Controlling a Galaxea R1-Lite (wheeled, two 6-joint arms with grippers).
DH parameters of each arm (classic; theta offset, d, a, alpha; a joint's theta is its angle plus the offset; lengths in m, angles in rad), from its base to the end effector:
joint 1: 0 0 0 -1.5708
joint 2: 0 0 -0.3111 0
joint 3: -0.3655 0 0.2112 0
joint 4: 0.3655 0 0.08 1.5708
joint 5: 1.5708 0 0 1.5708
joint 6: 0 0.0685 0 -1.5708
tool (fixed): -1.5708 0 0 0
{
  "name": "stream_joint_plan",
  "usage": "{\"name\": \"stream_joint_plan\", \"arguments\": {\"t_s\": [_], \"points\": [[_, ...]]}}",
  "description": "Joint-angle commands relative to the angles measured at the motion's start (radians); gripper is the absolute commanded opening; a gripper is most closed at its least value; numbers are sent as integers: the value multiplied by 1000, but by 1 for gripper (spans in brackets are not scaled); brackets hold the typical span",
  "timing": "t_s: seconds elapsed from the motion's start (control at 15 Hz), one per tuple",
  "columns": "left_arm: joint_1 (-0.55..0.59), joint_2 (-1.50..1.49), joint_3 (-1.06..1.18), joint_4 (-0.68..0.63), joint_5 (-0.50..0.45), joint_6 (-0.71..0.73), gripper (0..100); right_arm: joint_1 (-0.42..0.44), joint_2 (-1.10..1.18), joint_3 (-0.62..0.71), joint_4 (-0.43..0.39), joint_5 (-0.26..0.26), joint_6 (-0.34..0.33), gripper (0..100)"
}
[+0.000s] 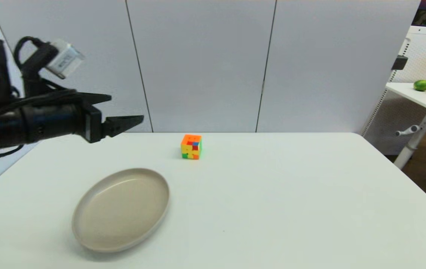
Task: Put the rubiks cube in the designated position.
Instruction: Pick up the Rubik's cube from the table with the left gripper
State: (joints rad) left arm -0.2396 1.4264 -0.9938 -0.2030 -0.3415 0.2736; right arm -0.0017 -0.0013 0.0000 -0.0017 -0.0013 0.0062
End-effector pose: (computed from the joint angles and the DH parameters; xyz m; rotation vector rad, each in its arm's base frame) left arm 0.2925 -0.0951 0.2608 0.2528 0.1519 -0.6065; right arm 0.0346 -0.0001 0.0758 0.0062 -0.0030 -0.0030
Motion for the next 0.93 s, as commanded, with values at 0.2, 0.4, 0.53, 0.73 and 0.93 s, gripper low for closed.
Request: {"name": "stream_joint_plan", "arguments": {"t_s": [0.2, 0.4, 0.53, 0.73, 0.93], "points": [[-98, 445, -427, 255, -65, 35, 100, 0, 1, 0, 0, 1, 0, 100], [-142, 551, -572, 376, -40, -21, 100, 0, 1, 0, -1, 0, 0, 100], [-181, 621, -674, 450, 32, -114, 100, 0, 1, 0, 0, 1, 0, 100], [-213, 694, -733, 470, 160, -209, 100, 0, 1, 0, 0, 1, 0, 100], [-216, 729, -755, 474, 222, -229, 100, 0, 1, 0, 0, 0, 0, 100]]}}
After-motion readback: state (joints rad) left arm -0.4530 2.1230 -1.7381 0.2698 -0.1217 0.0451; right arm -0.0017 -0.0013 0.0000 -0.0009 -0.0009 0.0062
